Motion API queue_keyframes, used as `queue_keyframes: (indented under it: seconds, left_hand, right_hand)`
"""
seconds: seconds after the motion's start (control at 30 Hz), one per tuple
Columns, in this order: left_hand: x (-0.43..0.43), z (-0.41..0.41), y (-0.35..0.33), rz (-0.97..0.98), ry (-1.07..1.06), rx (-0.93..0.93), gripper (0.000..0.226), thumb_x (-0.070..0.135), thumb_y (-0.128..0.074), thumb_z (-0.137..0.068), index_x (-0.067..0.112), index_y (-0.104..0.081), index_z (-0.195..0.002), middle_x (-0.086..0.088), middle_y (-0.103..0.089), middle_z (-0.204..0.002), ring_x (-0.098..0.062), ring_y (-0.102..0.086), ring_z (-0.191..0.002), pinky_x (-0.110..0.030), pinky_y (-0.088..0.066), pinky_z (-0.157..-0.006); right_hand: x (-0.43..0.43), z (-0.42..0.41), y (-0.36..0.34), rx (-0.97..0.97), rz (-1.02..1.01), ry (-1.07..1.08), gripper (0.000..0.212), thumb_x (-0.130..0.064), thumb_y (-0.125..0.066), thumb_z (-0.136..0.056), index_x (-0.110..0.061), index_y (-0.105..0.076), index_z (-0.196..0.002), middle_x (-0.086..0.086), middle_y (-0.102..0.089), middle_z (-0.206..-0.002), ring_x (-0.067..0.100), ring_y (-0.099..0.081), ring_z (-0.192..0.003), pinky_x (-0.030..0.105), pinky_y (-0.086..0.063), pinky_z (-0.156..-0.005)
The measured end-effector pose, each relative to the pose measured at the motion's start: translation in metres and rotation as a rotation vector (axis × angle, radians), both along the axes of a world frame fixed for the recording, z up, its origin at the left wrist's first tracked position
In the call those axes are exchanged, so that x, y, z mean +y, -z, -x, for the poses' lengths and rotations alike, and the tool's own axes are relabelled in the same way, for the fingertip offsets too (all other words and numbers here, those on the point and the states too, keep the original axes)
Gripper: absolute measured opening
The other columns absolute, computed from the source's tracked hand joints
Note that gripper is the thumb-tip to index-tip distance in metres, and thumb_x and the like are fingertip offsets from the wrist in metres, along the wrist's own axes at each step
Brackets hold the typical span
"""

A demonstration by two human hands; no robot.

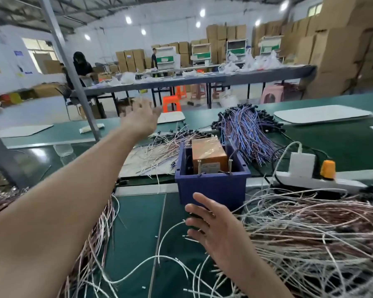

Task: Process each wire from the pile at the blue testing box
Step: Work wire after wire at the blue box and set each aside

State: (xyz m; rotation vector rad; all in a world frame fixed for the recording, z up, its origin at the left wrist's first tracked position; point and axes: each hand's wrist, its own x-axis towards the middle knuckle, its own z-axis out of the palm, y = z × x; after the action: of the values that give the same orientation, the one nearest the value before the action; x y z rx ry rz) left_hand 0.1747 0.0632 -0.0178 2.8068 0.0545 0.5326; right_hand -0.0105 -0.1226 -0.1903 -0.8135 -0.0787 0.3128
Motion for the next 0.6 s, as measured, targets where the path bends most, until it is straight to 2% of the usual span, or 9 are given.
queue_keyframes:
  seconds: [0.03, 0.07, 0.2, 0.33, 0.47, 0.53, 0.6]
  left_hand:
    - [-0.001, -0.013, 0.004, -0.027, -0.039, 0.090, 0.061, 0.046, -0.025, -0.108, 0.008, -0.019, -0.155, -0.022, -0.023, -0.161, -0.042, -0.028, -0.145, -0.055, -0.023, -0.116]
    - [0.000, -0.020, 0.011, -0.054, -0.049, 0.148, 0.061, 0.041, -0.027, -0.108, 0.006, -0.016, -0.156, -0.024, -0.018, -0.162, -0.043, -0.025, -0.146, -0.055, -0.023, -0.117]
    - [0.036, -0.017, 0.050, -0.176, -0.016, 0.294, 0.045, 0.026, -0.033, -0.107, 0.004, -0.038, -0.146, -0.024, -0.048, -0.144, -0.038, -0.050, -0.126, -0.049, -0.042, -0.107]
    - [0.107, 0.013, 0.083, -0.249, -0.169, 0.486, 0.035, 0.019, -0.038, -0.104, 0.001, -0.056, -0.128, -0.020, -0.059, -0.133, -0.033, -0.059, -0.118, -0.042, -0.048, -0.103]
    - [0.135, 0.043, 0.110, -0.281, -0.185, 0.518, 0.031, 0.035, -0.046, -0.103, 0.008, -0.059, -0.098, -0.015, -0.068, -0.115, -0.030, -0.065, -0.100, -0.040, -0.054, -0.093]
    - [0.131, 0.053, 0.123, -0.307, -0.219, 0.516, 0.033, 0.042, -0.048, -0.101, 0.011, -0.055, -0.097, -0.013, -0.067, -0.113, -0.030, -0.065, -0.100, -0.042, -0.054, -0.093]
    - [0.123, 0.060, 0.133, -0.304, -0.282, 0.466, 0.026, 0.039, -0.051, -0.099, 0.014, -0.054, -0.097, -0.012, -0.066, -0.116, -0.031, -0.064, -0.104, -0.043, -0.052, -0.095]
  right_hand:
    - [-0.002, 0.000, 0.001, 0.011, -0.003, 0.009, 0.038, -0.035, -0.058, -0.088, -0.017, -0.076, -0.116, 0.016, -0.072, -0.117, 0.025, -0.070, -0.090, 0.036, -0.058, -0.080]
    - [-0.004, 0.001, 0.001, 0.015, -0.006, 0.011, 0.037, -0.036, -0.058, -0.087, -0.018, -0.077, -0.114, 0.016, -0.072, -0.117, 0.024, -0.070, -0.090, 0.036, -0.058, -0.080]
    - [-0.007, 0.003, 0.000, 0.002, 0.039, -0.014, 0.037, -0.039, -0.055, -0.090, -0.024, -0.076, -0.116, 0.011, -0.072, -0.123, 0.020, -0.070, -0.094, 0.034, -0.056, -0.085]
    - [-0.007, 0.005, 0.000, -0.010, 0.061, -0.015, 0.035, -0.040, -0.057, -0.088, -0.027, -0.076, -0.115, 0.008, -0.072, -0.122, 0.017, -0.071, -0.093, 0.032, -0.057, -0.084]
    - [-0.006, 0.006, 0.001, 0.006, 0.073, 0.010, 0.035, -0.040, -0.059, -0.084, -0.029, -0.078, -0.111, 0.006, -0.074, -0.119, 0.016, -0.072, -0.090, 0.035, -0.052, -0.087]
    - [-0.005, 0.005, 0.000, 0.008, 0.081, 0.018, 0.035, -0.041, -0.059, -0.083, -0.029, -0.079, -0.109, 0.006, -0.074, -0.118, 0.015, -0.072, -0.088, 0.035, -0.052, -0.086]
    - [-0.004, 0.006, 0.000, 0.009, 0.085, 0.021, 0.036, -0.040, -0.058, -0.082, -0.029, -0.079, -0.109, 0.007, -0.075, -0.117, 0.015, -0.072, -0.087, 0.035, -0.052, -0.086]
